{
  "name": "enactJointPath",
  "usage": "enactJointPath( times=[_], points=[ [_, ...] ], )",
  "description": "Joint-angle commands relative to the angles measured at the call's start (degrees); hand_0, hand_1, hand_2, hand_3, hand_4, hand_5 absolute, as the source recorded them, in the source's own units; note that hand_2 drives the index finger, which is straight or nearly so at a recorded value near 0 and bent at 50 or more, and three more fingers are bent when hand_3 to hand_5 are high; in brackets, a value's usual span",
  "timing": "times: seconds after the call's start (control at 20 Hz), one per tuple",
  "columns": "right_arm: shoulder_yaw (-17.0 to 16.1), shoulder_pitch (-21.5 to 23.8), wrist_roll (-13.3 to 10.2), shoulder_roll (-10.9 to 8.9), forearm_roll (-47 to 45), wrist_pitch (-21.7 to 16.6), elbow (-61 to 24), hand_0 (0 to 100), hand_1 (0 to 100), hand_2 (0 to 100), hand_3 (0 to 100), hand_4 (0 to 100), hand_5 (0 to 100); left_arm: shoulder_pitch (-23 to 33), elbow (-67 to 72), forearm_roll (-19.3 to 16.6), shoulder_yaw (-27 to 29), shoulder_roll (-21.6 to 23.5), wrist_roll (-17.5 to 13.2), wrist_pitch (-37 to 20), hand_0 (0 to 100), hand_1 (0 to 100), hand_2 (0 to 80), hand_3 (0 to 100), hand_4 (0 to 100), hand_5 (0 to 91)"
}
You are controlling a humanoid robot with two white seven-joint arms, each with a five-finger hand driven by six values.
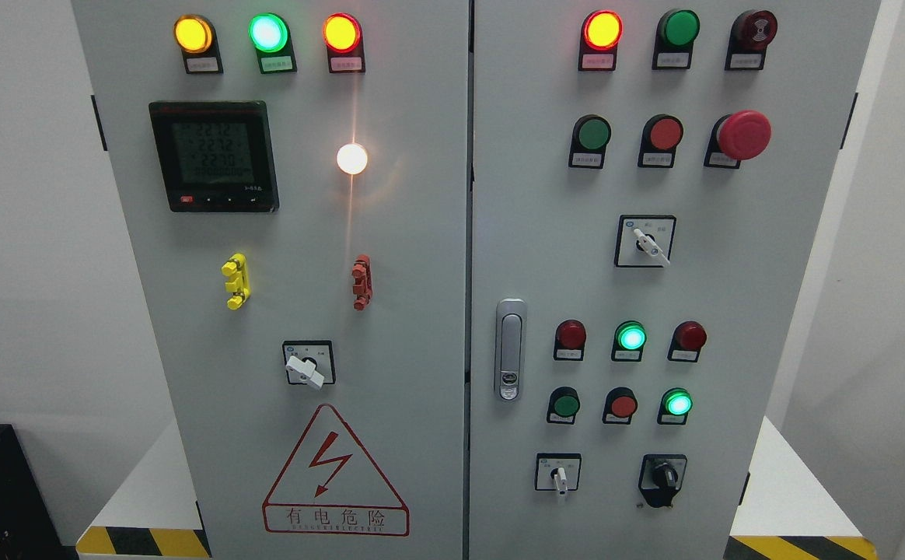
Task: Flip black knob to close circuit
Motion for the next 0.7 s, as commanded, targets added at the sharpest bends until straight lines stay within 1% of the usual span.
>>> enactJointPath(
  times=[0.0, 0.15, 0.35, 0.5, 0.65],
  points=[
    [-2.07, -2.84, 1.00, 0.54, 2.47, 1.14, -1.90, 0, 3, 66, 89, 77, 79, 1.23, -1.67, 0.00, 0.00, 0.00, -0.01, -0.04, 12, 56, 0.0, 0, 0, 0.0],
    [-2.07, -3.63, 1.09, 0.54, 2.56, 1.93, -1.55, 0, 3, 66, 88, 77, 76, 1.32, -1.67, 0.00, 0.00, 0.00, -0.01, -0.04, 12, 56, 0.0, 0, 0, 0.0],
    [-2.94, -5.91, 1.09, 0.54, 3.96, 2.29, -0.93, 0, 4, 65, 87, 75, 74, 1.32, -1.67, 0.00, 0.00, 0.00, -0.01, -0.04, 12, 56, 0.0, 0, 0, 0.0],
    [-3.03, -6.71, 1.62, 0.63, 4.84, 3.25, -0.23, 0, 7, 65, 87, 75, 73, 1.32, -1.67, 0.00, 0.00, 0.00, -0.01, -0.04, 12, 56, 0.0, 0, 0, 0.0],
    [-3.03, -6.97, 1.80, 0.54, 4.76, 3.34, 0.56, 0, 10, 65, 85, 74, 71, 1.32, -1.67, 0.00, 0.00, 0.00, -0.01, -0.04, 12, 56, 0.0, 0, 0, 0.0]
  ],
)
